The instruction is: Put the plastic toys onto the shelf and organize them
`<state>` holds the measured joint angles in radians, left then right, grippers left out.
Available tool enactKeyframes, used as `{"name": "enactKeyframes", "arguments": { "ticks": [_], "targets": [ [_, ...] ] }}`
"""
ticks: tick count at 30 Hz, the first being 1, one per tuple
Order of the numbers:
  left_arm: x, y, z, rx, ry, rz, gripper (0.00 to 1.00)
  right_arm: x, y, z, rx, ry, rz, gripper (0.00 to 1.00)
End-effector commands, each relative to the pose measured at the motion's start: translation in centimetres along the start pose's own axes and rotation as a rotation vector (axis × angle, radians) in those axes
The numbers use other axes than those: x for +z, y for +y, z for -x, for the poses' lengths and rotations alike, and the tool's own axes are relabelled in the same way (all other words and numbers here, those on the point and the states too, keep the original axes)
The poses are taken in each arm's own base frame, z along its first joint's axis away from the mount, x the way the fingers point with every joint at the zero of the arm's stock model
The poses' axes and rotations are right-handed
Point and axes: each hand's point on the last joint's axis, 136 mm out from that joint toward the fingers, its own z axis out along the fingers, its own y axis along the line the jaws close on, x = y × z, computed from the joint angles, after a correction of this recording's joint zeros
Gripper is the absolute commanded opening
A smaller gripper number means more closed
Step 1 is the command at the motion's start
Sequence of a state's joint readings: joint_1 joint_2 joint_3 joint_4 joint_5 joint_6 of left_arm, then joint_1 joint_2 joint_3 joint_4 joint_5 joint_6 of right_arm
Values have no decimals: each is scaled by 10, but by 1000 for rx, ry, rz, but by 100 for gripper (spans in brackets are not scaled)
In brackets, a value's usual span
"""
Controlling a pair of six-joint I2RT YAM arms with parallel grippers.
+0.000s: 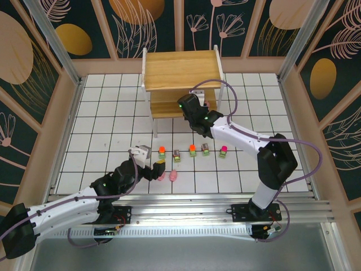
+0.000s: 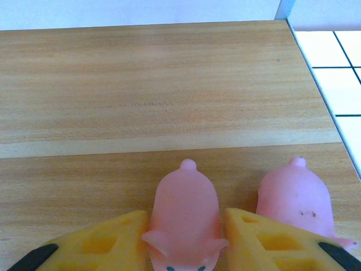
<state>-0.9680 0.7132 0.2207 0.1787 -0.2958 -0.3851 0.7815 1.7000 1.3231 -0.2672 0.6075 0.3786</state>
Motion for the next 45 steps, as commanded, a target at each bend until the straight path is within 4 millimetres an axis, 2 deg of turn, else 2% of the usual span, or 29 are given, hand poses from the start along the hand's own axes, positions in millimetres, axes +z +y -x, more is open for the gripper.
{"name": "enactKeyframes", "arguments": {
  "ticks": [1,6,16,35,45],
  "targets": [
    [-1,-1,2,6,-16,-3,85,1,1,16,21,-37,1,43],
    [-1,-1,2,6,-15,-6,84,-2,0,19,25,-47,4,47],
    [-1,0,2,4,-19,1,85,-14,2,27,36,-70,22,46],
    [-2,2,4,1,-27,13,85,-55,-2,24,65,-105,55,47],
    [-2,6,5,-2,-29,35,85,-76,-3,-5,68,-70,77,45]
  ]
}}
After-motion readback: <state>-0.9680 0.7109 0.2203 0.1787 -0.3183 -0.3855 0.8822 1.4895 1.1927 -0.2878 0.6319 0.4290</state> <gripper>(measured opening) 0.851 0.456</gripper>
